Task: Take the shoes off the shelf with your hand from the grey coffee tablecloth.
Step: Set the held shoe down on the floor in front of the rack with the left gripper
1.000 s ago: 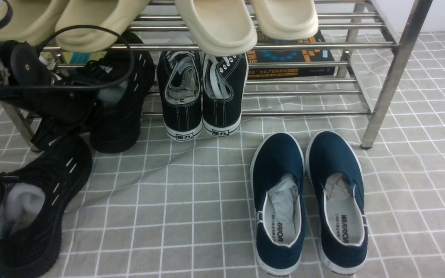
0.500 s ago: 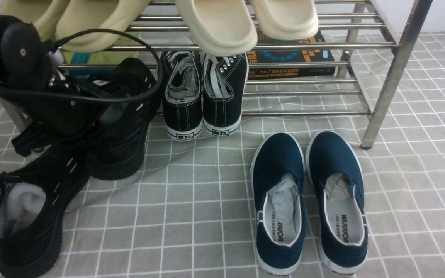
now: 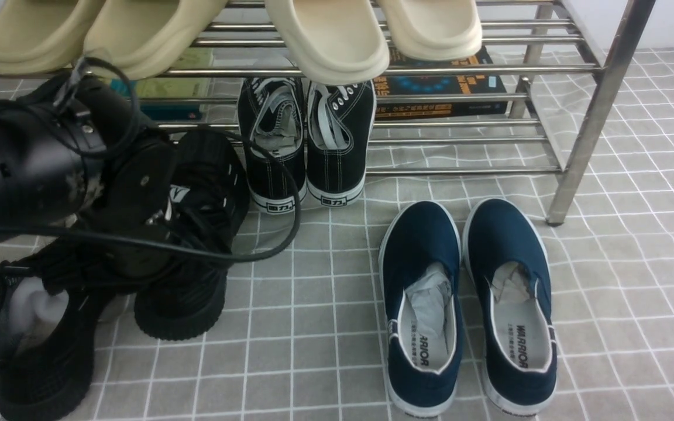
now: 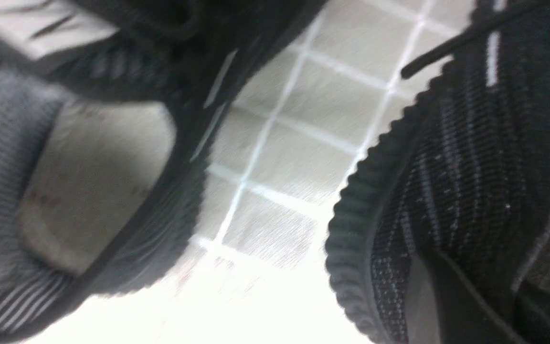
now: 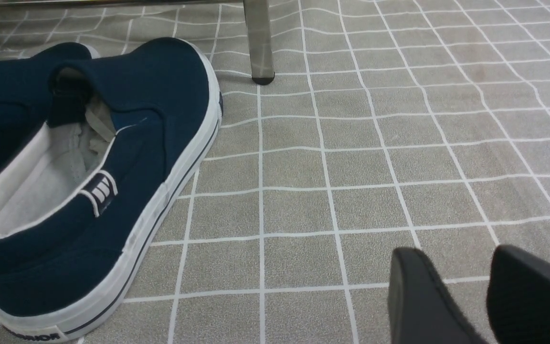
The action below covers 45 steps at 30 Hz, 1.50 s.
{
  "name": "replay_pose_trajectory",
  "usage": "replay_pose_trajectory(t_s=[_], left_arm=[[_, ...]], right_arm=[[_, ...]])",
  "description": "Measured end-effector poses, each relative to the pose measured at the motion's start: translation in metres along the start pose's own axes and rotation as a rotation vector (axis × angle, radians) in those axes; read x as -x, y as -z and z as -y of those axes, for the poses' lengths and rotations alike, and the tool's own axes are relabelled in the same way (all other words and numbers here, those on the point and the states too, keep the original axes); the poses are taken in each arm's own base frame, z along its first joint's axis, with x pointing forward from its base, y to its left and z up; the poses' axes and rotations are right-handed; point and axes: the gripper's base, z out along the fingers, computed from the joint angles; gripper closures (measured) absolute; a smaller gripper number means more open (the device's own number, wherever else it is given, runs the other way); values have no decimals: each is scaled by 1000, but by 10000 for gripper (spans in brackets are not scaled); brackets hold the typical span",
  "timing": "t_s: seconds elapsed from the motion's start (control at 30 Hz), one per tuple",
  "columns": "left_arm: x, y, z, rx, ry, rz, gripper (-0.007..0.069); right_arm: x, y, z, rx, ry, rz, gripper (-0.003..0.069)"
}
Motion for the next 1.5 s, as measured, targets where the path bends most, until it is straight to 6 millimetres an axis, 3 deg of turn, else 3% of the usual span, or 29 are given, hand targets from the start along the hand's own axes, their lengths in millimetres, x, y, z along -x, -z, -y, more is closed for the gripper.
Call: replay_pose_trajectory(t_s=[0.27, 0.63, 1.0, 1.17, 1.3, 1.5], left_arm=[[-23, -22, -14, 56, 34, -61, 595], [-28, -24, -20, 100, 10, -87, 595], [-42, -38, -27, 83, 94, -95, 590], [-42, -36, -28, 98, 89, -105, 552], [-35, -17, -29, 95, 70, -108, 466], [-23, 50, -52, -48, 41, 26, 319]], right_arm=[[0, 0, 0, 0, 0, 0, 420], [0, 0, 0, 0, 0, 0, 420], [0, 0, 0, 0, 0, 0, 420], [0, 0, 0, 0, 0, 0, 420], [0, 0, 0, 0, 0, 0, 420], [0, 0, 0, 0, 0, 0, 420]])
